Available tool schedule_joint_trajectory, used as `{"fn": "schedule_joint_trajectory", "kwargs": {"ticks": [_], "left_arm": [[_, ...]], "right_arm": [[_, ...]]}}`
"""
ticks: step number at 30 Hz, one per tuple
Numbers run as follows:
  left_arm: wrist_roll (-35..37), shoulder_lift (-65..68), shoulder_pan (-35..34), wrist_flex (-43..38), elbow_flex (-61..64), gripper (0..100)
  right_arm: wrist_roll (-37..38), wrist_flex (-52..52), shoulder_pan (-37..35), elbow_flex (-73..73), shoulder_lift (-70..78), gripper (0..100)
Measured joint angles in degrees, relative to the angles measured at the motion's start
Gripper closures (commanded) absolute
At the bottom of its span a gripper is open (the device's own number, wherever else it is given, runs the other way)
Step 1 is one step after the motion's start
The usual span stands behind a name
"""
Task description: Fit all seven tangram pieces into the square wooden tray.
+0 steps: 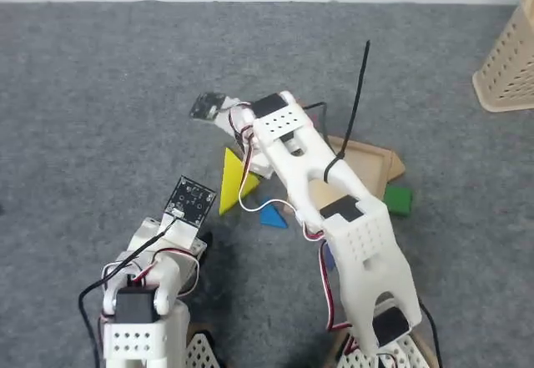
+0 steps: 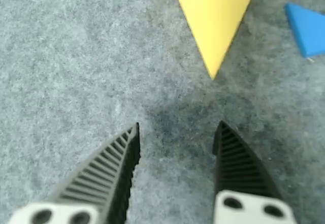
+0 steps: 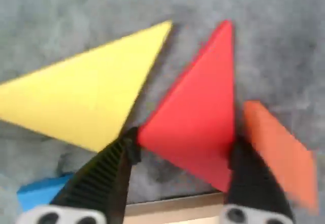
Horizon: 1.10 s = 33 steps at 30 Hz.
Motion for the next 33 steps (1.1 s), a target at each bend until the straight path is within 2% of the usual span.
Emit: {"fn": "schedule_joint_trajectory", "kwargs": {"ticks": [6, 14, 20, 29, 33], "left_arm": [[0.0, 0.0, 0.0, 0.0, 0.0, 78], [0.0, 0.0, 0.0, 0.0, 0.0, 78], [0.0, 0.0, 0.1, 0.0, 0.0, 78], [0.0, 0.0, 0.1, 0.0, 0.0, 78], [0.0, 0.0, 0.1, 0.0, 0.0, 78]], "right_arm": [[-7.6, 0.3, 1.7, 0.4, 0.0, 93.4], [-11.5, 2.3, 1.8, 0.8, -0.4, 93.1], [-20.1, 4.0, 1.7, 1.0, -4.9, 80.5], [-21.8, -9.2, -4.3, 1.0, -6.4, 72.7], [-22.5, -11.6, -5.9, 1.0, -5.9, 69.7]]}}
